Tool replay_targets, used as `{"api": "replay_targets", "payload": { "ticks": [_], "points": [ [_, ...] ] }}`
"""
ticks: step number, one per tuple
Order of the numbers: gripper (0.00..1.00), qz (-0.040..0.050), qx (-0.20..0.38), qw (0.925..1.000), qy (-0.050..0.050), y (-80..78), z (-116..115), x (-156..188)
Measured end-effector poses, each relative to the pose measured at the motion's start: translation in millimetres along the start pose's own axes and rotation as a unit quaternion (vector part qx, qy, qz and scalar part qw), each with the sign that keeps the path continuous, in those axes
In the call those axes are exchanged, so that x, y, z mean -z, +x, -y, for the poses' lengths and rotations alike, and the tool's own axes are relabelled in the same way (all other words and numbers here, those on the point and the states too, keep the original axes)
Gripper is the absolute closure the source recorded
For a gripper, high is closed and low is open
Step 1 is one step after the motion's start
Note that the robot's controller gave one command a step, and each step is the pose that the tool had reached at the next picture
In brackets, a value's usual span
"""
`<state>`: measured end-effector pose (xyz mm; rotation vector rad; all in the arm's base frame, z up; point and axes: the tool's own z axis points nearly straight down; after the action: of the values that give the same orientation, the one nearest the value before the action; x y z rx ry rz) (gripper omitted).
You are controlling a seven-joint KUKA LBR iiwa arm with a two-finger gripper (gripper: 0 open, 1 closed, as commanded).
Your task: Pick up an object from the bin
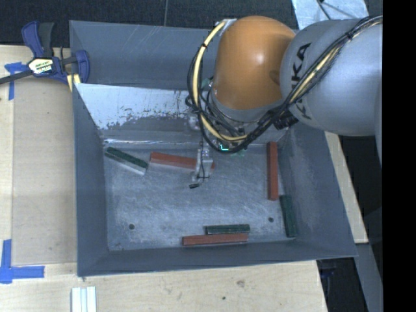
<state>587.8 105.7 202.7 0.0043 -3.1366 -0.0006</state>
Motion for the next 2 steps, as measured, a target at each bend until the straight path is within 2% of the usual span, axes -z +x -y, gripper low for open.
{"api": "replay_targets", "payload": {
  "ticks": [1,2],
  "points": [
    [0.0,-0.0001,0.025,0.9997,0.001,-26.6,-20,-105],
    [0.0,0.0024,0.002,1.0,0.0,-22.4,2,-134]
  ]
}}
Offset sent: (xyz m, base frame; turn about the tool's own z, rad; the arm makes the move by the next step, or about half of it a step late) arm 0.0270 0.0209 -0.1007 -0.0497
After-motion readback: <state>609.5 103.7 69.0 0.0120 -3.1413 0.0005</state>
